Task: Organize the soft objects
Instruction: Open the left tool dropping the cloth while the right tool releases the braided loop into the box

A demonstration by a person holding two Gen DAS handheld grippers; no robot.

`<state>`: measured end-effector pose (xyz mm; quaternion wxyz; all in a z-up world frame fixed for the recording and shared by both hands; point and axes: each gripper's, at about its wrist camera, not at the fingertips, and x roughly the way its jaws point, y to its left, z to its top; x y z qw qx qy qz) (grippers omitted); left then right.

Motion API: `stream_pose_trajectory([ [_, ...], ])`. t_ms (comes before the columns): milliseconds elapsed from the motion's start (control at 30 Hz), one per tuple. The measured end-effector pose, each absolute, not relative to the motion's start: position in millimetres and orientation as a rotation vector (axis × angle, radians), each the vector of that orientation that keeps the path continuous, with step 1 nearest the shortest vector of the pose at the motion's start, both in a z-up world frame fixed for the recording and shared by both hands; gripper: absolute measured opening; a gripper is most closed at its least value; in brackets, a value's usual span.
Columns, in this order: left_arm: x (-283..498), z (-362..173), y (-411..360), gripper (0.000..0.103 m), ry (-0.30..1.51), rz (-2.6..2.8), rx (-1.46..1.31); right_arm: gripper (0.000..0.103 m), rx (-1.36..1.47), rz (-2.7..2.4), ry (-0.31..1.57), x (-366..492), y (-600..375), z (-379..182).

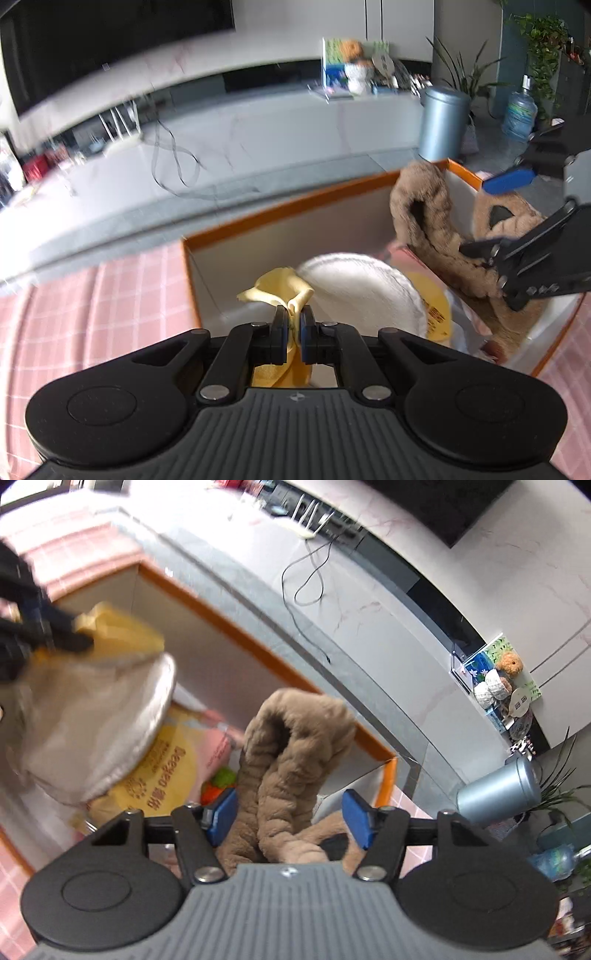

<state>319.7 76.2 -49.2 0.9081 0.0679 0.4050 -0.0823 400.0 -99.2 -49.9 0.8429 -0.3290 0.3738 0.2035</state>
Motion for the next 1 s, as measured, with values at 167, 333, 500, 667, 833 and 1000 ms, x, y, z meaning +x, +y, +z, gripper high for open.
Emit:
stream_pose_trajectory([
  [167,336.8,-56.7,75.3,0.007,0.923,-0.160,0.174,0.063,-0.612,0.433,0.785,391.4,-108.4,-40.4],
  [333,339.8,-63.6,67.4,0.017,0.949,-0.138,0.223,0.063,-0.581,0.448,0.779,382.5,-113.2,-42.5],
  [500,335.2,-64.3,66.2,0.058,0.937,-0.150,0.221,0.063,-0.557,0.456,0.786,377.9,-118.7,-44.7],
  [667,324.7,-53.4,61.1,0.070,0.867,-0.132,0.235,0.063,-0.537,0.455,0.789,374.9,-123.2,-41.1],
  [833,305.8,-27.9,58.0,0.074,0.757,-0.149,0.189,0.065,-0.498,0.456,0.778,365.1,-127.7,-28.4],
  [1000,279.6,1.6,53.1,0.074,0.637,-0.184,0.153,0.070,-0.452,0.451,0.752,346.2,-132.0,-7.0],
])
